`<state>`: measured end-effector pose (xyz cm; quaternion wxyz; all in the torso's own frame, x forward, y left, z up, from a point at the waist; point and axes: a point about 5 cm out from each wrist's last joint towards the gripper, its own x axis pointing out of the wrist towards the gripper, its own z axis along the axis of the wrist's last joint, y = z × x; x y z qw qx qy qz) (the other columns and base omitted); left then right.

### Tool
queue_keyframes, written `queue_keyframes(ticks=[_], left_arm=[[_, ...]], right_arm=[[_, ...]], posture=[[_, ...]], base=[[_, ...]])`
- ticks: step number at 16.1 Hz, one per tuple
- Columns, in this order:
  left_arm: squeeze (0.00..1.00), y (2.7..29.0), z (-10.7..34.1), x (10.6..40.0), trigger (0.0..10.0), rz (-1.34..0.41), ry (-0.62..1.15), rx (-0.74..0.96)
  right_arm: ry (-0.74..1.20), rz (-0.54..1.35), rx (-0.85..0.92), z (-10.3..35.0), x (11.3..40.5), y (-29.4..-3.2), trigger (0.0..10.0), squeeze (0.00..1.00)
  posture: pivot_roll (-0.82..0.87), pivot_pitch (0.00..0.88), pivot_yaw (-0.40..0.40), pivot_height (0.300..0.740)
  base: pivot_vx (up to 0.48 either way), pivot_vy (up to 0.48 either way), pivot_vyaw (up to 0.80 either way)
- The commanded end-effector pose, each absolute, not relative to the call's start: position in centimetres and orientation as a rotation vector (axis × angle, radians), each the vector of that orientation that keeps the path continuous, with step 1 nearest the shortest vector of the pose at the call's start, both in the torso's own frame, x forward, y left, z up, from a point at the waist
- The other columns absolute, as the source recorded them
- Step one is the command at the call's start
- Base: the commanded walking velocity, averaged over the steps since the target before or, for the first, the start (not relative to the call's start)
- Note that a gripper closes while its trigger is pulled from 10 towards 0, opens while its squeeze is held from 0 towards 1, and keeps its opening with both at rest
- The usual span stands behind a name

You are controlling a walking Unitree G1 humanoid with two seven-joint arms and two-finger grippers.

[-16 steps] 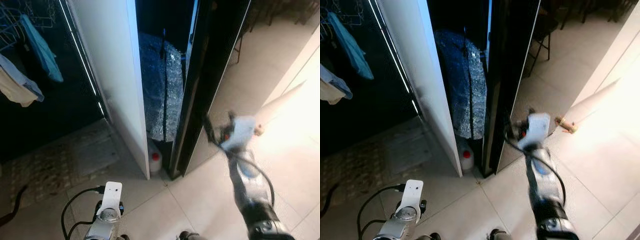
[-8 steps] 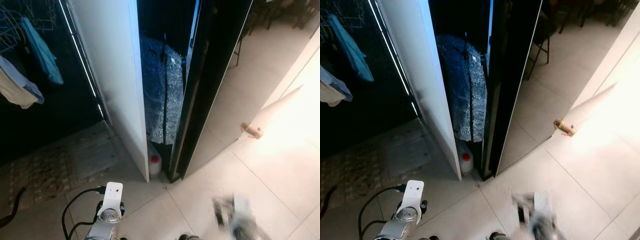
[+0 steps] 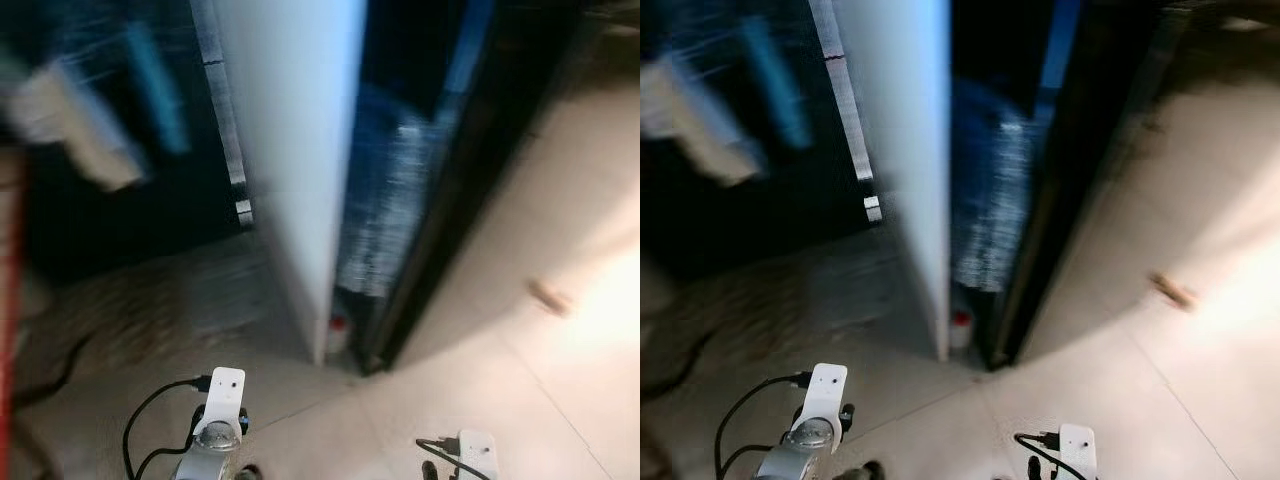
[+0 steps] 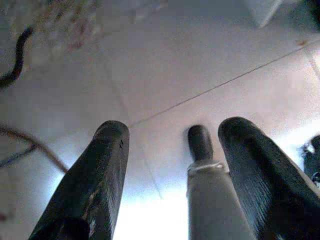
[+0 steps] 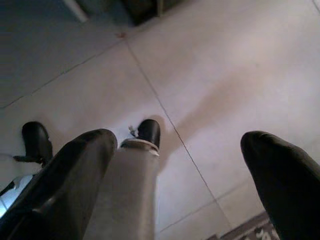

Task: Restocking fridge

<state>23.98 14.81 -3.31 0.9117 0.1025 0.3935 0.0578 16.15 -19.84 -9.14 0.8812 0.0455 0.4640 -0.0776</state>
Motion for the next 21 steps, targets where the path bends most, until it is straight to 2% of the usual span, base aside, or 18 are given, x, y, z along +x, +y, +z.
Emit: queue_keyframes(ticks=[1,6,9,12,17,21], left_arm=[[0.0,14.8,-3.6,23.6,10.0,0.113,0.832,0.218],[0.0,14.4,-3.8,23.0,10.0,0.108,0.837,0.206],[0.0,14.2,-3.9,22.8,10.0,0.102,0.845,0.203],[0.0,14.3,-3.6,23.0,10.0,0.109,0.837,0.199],[0.0,13.7,-3.3,23.3,10.0,0.098,0.826,0.147],[0.0,13.7,-3.3,23.3,10.0,0.088,0.829,0.141]], right_arm=[[0.977,-0.162,0.09,-9.3,15.8,-19.8,10.0,0.0],[0.981,-0.113,0.013,-9.0,16.3,-20.6,10.0,0.0],[1.011,-0.101,0.005,-9.3,15.9,-20.0,10.0,0.0],[1.018,-0.085,0.011,-9.6,15.5,-18.7,10.0,0.0],[1.023,-0.098,0.005,-9.5,15.5,-19.8,10.0,0.0],[1.029,-0.085,0.001,-9.6,15.4,-19.5,10.0,0.0]], posture=[[-0.13,0.13,-0.015,0.74],[-0.11,0.113,-0.037,0.74],[-0.11,0.111,-0.039,0.74],[-0.12,0.164,-0.039,0.74],[-0.11,0.195,-0.058,0.74],[-0.11,0.205,-0.058,0.74]], base=[[0.0,0.0,0.8],[0.0,0.0,0.8],[0.0,0.0,0.8],[0.0,0.0,0.8],[0.0,0.0,0.8],[0.0,0.0,0.8]])
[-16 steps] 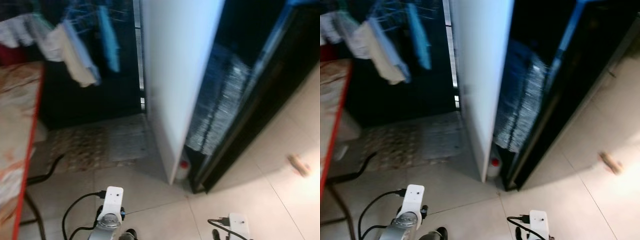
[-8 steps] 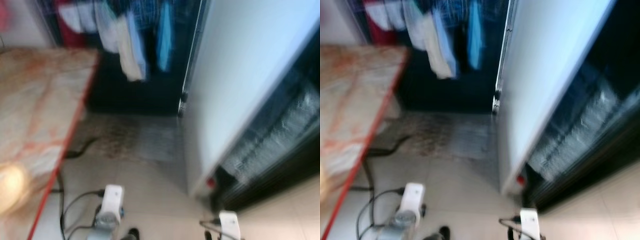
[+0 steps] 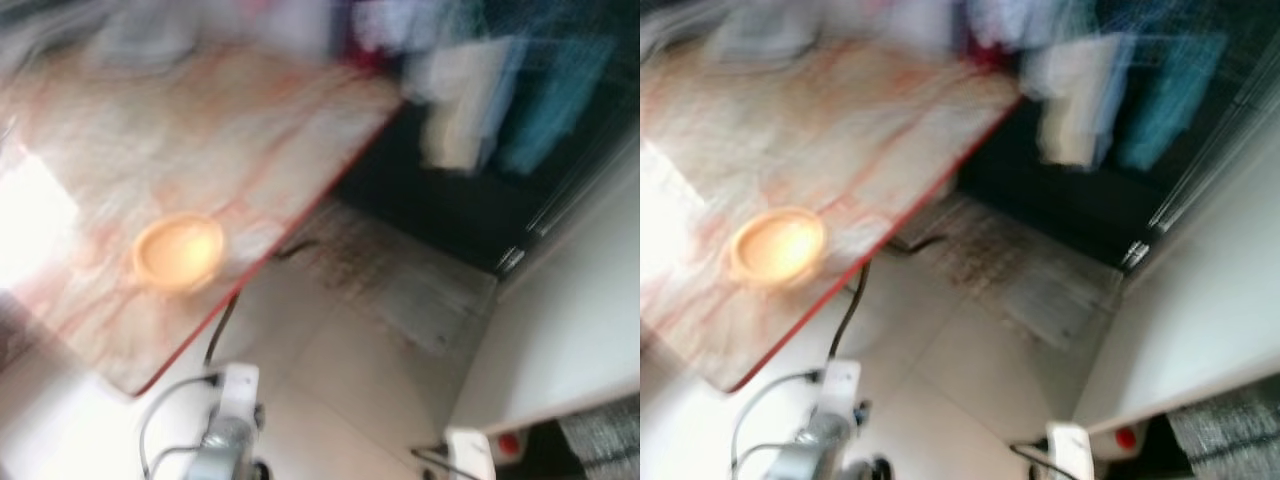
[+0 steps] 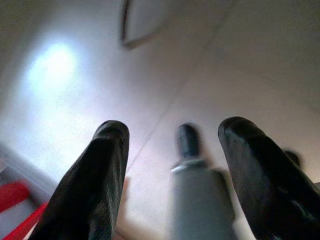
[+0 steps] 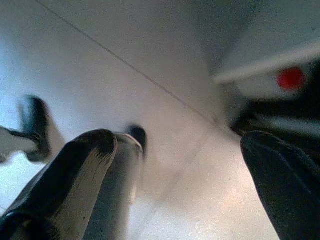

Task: Restocking fridge

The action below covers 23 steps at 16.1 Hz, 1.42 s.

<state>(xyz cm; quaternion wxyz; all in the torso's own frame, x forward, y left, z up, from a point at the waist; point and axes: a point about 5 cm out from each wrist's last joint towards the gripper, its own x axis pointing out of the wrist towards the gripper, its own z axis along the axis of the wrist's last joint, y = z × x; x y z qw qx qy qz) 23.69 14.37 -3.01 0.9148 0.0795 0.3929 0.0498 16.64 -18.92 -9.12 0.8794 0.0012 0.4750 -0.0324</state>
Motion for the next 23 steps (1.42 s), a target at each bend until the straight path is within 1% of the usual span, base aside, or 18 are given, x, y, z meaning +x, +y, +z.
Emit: queue_keyframes(ticks=[1,10,15,16,18,23], left_arm=[[0.0,13.8,-3.3,23.3,10.0,0.087,0.829,0.141],[0.0,13.7,-3.2,23.5,10.0,0.07,0.813,0.155],[0.0,13.7,-2.6,23.9,10.0,0.072,0.661,0.189],[0.0,13.7,-2.3,23.8,10.0,0.113,0.594,0.189],[0.0,13.7,-1.9,23.9,10.0,0.129,0.492,0.189],[0.0,13.6,-2.0,23.9,10.0,0.138,0.447,0.188]], right_arm=[[1.025,-0.082,-0.001,-9.5,15.6,-19.4,10.0,0.0],[1.028,-0.054,-0.026,-9.4,15.8,-19.3,10.0,0.0],[1.035,-0.055,-0.013,-9.5,15.7,-19.3,10.0,0.0],[1.035,-0.053,-0.016,-9.5,15.6,-19.4,10.0,0.0],[1.037,-0.048,-0.024,-9.5,15.6,-19.5,10.0,0.0],[1.037,-0.047,-0.025,-9.5,15.5,-19.5,10.0,0.0]], posture=[[-0.11,0.206,-0.058,0.74],[-0.11,0.209,-0.06,0.74],[-0.1,0.196,-0.058,0.74],[-0.1,0.189,-0.058,0.74],[-0.09,0.182,-0.057,0.74],[-0.09,0.182,-0.057,0.74]], base=[[0.0,0.0,0.8],[0.0,0.0,0.8],[0.0,0.0,0.0],[0.0,0.0,0.0],[0.0,0.0,0.0],[0.0,0.0,0.0]])
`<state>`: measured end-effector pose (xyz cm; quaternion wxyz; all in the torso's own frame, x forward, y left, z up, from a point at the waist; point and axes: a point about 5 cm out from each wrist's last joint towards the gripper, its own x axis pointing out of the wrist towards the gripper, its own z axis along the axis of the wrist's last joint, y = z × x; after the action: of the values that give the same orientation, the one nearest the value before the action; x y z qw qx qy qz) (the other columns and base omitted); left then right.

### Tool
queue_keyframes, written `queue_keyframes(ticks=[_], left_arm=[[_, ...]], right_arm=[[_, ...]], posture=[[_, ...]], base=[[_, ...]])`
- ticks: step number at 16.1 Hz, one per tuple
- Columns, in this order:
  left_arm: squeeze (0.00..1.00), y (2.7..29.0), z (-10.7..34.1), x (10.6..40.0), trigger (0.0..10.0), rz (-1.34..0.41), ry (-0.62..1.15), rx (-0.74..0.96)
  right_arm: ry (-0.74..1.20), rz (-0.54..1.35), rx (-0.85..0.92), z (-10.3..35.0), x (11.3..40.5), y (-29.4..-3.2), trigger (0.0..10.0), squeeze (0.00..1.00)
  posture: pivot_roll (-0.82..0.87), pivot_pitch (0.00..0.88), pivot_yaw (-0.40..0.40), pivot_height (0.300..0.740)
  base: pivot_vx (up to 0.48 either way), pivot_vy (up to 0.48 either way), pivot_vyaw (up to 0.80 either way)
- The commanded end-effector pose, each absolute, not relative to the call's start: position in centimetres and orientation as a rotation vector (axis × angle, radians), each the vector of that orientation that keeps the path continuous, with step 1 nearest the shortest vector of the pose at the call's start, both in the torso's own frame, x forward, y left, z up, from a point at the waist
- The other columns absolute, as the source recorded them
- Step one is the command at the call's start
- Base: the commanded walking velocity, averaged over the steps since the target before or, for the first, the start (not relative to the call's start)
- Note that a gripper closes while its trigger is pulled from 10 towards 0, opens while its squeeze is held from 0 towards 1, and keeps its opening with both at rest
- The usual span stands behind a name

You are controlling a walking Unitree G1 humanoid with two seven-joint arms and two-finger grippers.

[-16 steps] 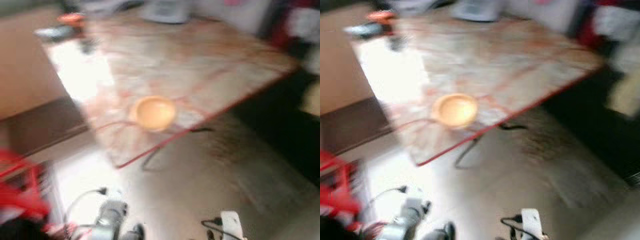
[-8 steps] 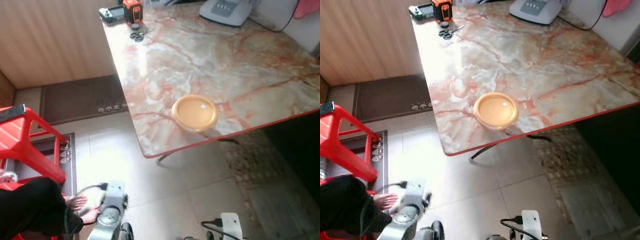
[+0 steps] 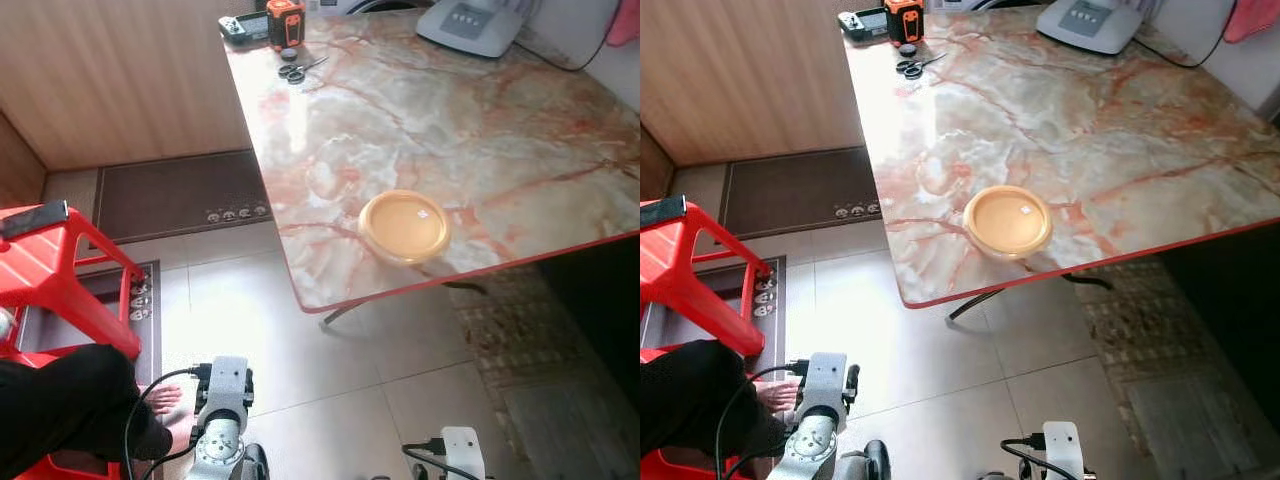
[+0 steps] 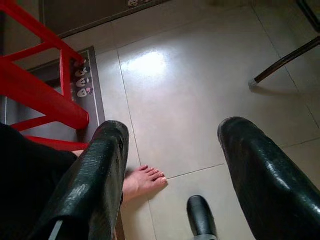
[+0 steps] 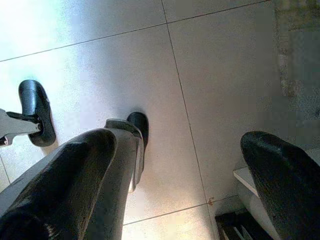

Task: Restocking fridge

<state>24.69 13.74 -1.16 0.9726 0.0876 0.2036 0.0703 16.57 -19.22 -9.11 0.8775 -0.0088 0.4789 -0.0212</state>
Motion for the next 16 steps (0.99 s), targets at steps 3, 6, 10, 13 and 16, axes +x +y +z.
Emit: queue_keyframes(ticks=[3,6,10,13,16], left_arm=[[0.0,16.9,-0.3,23.7,10.0,0.172,0.306,0.204],[0.0,19.8,8.8,25.0,10.0,0.137,-0.174,0.368],[0.0,17.3,13.8,26.6,10.0,0.011,-0.357,0.369],[0.0,13.8,20.8,29.2,10.0,-0.104,-0.515,0.221],[0.0,10.4,20.2,29.5,10.0,-0.407,-0.386,0.067]], right_arm=[[1.037,-0.044,-0.032,-9.5,15.5,-19.6,10.0,0.0],[1.038,-0.044,-0.043,-9.5,15.6,-19.8,10.0,0.0],[1.031,-0.049,-0.039,-9.4,15.7,-19.7,10.0,0.0],[1.028,-0.048,-0.041,-9.4,15.9,-19.7,10.0,0.0],[1.027,-0.042,-0.055,-9.3,15.9,-19.8,10.0,0.0]], posture=[[-0.08,0.187,-0.062,0.74],[-0.09,0.198,-0.06,0.74],[-0.08,0.188,-0.049,0.74],[-0.07,0.186,-0.058,0.74],[-0.08,0.18,-0.067,0.74]], base=[[0.0,0.0,0.0],[0.0,0.0,0.0],[0.0,0.0,0.0],[0.0,0.0,0.0],[0.0,0.0,0.0]])
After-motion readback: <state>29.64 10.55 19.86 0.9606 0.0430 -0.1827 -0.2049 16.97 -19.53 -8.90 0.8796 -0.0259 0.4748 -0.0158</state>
